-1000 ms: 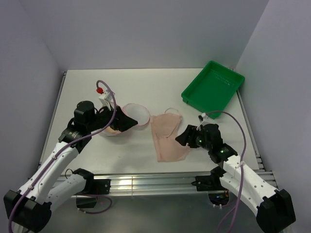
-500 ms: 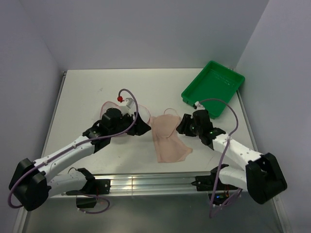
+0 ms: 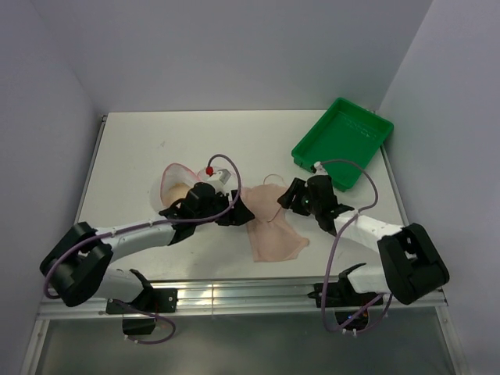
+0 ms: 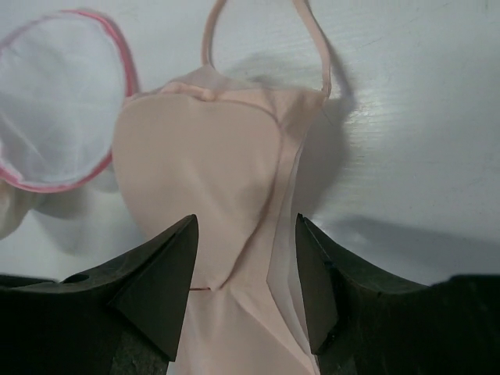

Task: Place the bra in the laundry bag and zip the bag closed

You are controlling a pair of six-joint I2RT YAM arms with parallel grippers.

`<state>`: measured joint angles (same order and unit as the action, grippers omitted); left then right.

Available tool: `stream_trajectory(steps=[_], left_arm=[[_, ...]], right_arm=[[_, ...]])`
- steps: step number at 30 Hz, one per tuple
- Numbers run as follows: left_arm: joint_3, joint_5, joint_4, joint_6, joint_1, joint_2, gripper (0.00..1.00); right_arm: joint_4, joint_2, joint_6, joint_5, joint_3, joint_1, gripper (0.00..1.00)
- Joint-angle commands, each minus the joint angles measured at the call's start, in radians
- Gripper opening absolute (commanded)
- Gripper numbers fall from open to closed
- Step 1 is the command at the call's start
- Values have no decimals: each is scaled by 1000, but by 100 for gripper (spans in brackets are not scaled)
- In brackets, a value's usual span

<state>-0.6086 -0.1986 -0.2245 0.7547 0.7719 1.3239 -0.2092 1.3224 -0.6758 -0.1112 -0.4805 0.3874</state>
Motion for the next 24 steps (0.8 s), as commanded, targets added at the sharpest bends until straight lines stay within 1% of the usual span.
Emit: stream_trajectory(steps=[1, 5, 6, 9, 11, 16, 17, 18, 21, 23, 24], left_arm=[[-25, 39, -104, 41, 17, 83, 72], [-94, 137, -81, 37, 52, 168, 71], [-124, 192, -64, 29, 72, 199, 71], [-138, 296, -70, 38, 83, 251, 71], [-140, 320, -108, 41, 84, 276, 69], [-169, 324, -173, 37, 84, 374, 60], [-177, 323, -179, 35, 84, 397, 55], [-186, 323, -190, 32, 84, 405, 47], [-188, 323, -223, 23, 86, 420, 35], [-183, 321, -245, 15, 87, 419, 31], [-177, 320, -268, 14, 86, 417, 19]], right_arm=[[-72, -113, -21, 48, 51, -7, 60], [-39, -213, -2, 65, 101, -5, 60], [-39, -248, -2, 59, 121, -7, 60], [-27, -308, 7, 51, 148, -5, 59], [-9, -330, 13, 44, 154, -5, 59], [7, -387, 21, 18, 172, -7, 59], [8, -393, 24, 19, 177, -7, 59], [10, -405, 25, 19, 178, -7, 59], [16, -420, 30, 16, 181, -5, 59], [17, -426, 30, 8, 183, -5, 59], [14, -428, 30, 5, 184, -5, 59]])
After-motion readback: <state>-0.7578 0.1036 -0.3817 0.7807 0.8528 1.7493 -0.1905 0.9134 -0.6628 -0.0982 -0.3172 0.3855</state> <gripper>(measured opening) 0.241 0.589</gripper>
